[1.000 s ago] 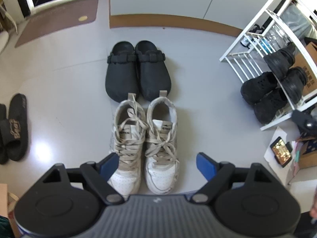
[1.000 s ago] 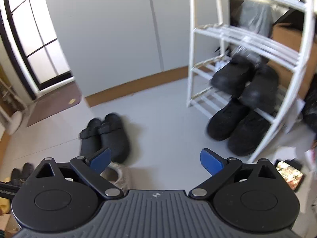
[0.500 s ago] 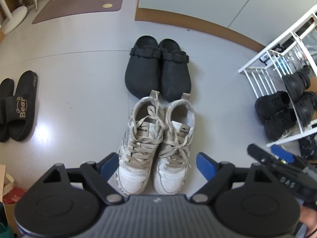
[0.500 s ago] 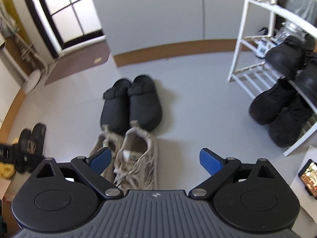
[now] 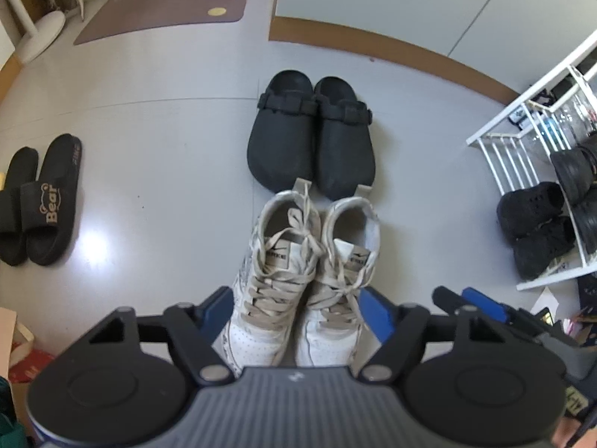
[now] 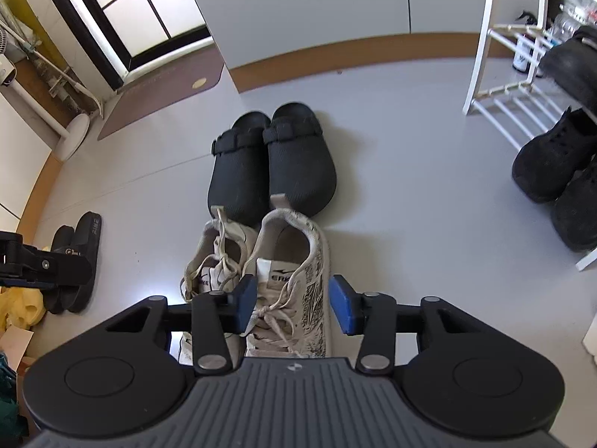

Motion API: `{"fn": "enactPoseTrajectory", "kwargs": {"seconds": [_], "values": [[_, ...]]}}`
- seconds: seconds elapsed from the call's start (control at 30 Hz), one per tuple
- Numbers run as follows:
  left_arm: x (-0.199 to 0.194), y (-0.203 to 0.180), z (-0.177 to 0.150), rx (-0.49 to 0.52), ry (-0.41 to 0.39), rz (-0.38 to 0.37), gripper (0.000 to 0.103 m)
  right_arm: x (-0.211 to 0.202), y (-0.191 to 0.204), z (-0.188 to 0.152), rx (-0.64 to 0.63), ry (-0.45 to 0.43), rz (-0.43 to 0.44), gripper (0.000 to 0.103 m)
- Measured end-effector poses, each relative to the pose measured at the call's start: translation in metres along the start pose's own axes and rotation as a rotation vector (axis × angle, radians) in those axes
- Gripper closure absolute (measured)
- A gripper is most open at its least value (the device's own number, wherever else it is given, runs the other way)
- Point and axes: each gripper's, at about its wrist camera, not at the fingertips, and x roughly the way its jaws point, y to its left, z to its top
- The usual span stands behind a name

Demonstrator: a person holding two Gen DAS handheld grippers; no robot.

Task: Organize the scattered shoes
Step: 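Move the right tool over the white ERKE sneakers and lower into heels, then close the right tool on both white sneaker heels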

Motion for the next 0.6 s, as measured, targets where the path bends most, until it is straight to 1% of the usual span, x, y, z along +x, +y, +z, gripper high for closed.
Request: {"fn": "enactPoseTrajectory", "kwargs": {"seconds": [0.07, 0.17, 0.27, 0.33, 0.43, 0.53, 0.6], "values": [[0.001, 0.0, 0.0, 0.003, -0.003, 0.006, 0.026, 0.007, 0.002, -0.002, 0.01, 0.007, 0.012, 0.056], [0.004, 0.002, 0.002, -0.01, -0.004, 0.011, 0.029, 0.02, 0.003, -0.004, 0.048, 0.0, 0.041, 0.057], [0.008, 0.006, 0.005, -0.033, 0.007, 0.009, 0.031, 0.035, 0.008, -0.006, 0.07, -0.025, 0.06, 0.057], [0.009, 0.008, 0.006, -0.041, 0.008, 0.009, 0.031, 0.045, 0.014, -0.008, 0.07, -0.041, 0.058, 0.057], [0.011, 0.01, 0.008, -0.034, 0.005, 0.03, 0.031, 0.058, 0.019, -0.008, 0.071, -0.061, 0.059, 0.057], [0.017, 0.012, 0.01, -0.037, 0.016, 0.044, 0.031, 0.072, 0.024, -0.007, 0.053, -0.123, 0.018, 0.057], [0.021, 0.014, 0.013, -0.047, 0.025, 0.05, 0.031, 0.084, 0.024, -0.006, 0.07, -0.139, 0.023, 0.057]]}}
